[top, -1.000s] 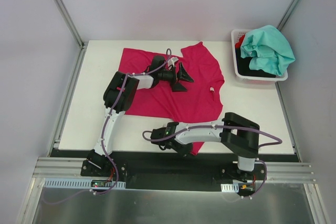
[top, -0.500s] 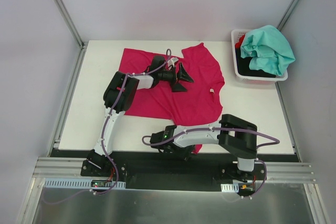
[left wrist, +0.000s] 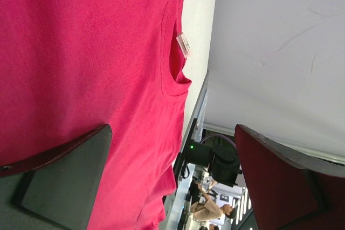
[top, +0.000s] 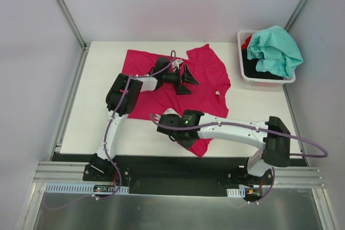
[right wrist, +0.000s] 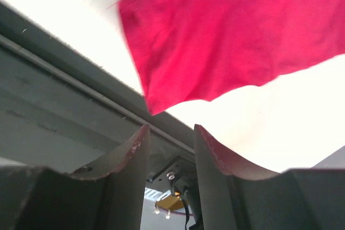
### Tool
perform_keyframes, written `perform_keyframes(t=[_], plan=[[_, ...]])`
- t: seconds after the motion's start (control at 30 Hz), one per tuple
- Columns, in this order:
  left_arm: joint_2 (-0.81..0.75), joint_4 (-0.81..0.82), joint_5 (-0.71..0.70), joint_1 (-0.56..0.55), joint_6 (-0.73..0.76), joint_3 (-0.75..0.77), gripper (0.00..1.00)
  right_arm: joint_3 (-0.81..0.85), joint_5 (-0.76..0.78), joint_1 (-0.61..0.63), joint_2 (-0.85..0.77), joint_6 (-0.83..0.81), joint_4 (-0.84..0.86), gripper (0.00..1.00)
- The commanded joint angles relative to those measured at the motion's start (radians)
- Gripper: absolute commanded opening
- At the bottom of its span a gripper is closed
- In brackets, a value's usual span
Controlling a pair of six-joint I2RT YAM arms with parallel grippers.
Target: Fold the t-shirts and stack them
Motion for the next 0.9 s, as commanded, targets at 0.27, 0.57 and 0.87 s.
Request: perform_keyframes(t=[0.27,0.57,0.87], plan=[[-0.168,-0.242,-0.15,0.014,0.261,-0.166,0.99,-0.236,0.092,-0.331,-0.232,0.09,0.279,0.39],[-0.297,-0.354,-0.225,0.025,0.386,-0.243,0.99,-0.32,0.034,-0.364,-0.172,0.086,0.366,0.37],[-0.221,-0.14,-0.141,0.031,0.284,-0.223,0.99,-0.32,0.003,-0.361,-0.223,0.073,0.343,0.36]])
